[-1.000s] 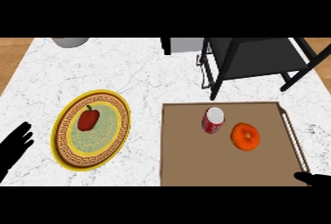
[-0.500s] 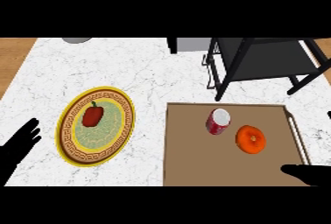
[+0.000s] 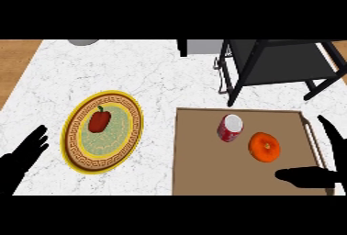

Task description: Pick the squash from the tray and place it in the tiered shelf

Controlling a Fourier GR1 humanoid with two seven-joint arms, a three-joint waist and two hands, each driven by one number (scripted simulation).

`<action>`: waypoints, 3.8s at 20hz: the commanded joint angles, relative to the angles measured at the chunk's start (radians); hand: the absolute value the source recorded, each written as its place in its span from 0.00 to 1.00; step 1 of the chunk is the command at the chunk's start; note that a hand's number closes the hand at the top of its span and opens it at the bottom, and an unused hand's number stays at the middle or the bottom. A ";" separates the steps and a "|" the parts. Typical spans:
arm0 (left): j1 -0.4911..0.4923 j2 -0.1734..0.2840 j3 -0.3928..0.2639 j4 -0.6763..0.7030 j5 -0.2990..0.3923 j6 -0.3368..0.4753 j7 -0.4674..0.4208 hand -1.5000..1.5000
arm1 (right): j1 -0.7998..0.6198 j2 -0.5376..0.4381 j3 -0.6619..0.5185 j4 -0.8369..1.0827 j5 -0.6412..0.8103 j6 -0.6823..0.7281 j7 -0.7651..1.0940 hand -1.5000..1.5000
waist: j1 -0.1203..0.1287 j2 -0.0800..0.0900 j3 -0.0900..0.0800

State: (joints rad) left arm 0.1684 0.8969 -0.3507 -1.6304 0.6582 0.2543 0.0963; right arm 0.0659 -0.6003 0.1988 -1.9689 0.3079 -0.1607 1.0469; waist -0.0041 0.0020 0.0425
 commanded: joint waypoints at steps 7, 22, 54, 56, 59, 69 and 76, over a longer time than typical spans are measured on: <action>-0.078 -0.163 -0.038 0.097 0.084 0.064 -0.009 0.50 | -0.059 0.076 0.086 0.048 0.146 0.002 0.169 0.00 | -0.023 0.011 -0.049; -0.127 -0.131 -0.091 0.115 0.135 0.108 -0.032 0.50 | -0.129 0.205 0.106 0.288 0.314 0.003 0.145 0.00 | -0.011 0.013 -0.046; -0.176 -0.058 -0.238 0.128 0.267 0.164 -0.126 0.50 | -0.267 0.353 0.269 0.432 0.313 0.126 -0.301 1.00 | -0.006 0.012 -0.043; -0.177 -0.037 -0.235 0.141 0.274 0.144 -0.148 0.50 | -0.304 0.341 0.336 0.416 0.277 0.220 -0.394 1.00 | 0.008 0.017 -0.045; -0.177 -0.040 -0.248 0.125 0.294 0.159 -0.140 0.50 | -0.322 0.299 0.360 0.353 0.232 0.280 -0.523 1.00 | -0.008 0.008 -0.043; -0.182 -0.028 -0.270 0.155 0.330 0.199 -0.169 0.50 | -0.436 0.240 0.184 0.009 0.225 0.244 -0.474 1.00 | -0.058 -0.008 -0.046; -0.151 -0.002 -0.290 0.154 0.370 0.187 -0.223 0.50 | -0.523 0.193 0.017 -0.160 0.144 0.327 -0.273 1.00 | -0.053 -0.010 -0.047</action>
State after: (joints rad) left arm 0.0510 1.0434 -0.6647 -1.5124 0.9832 0.3998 -0.1309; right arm -0.4034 -0.3921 0.2999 -2.0445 0.4988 0.1291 0.6803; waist -0.0510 -0.0151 0.0466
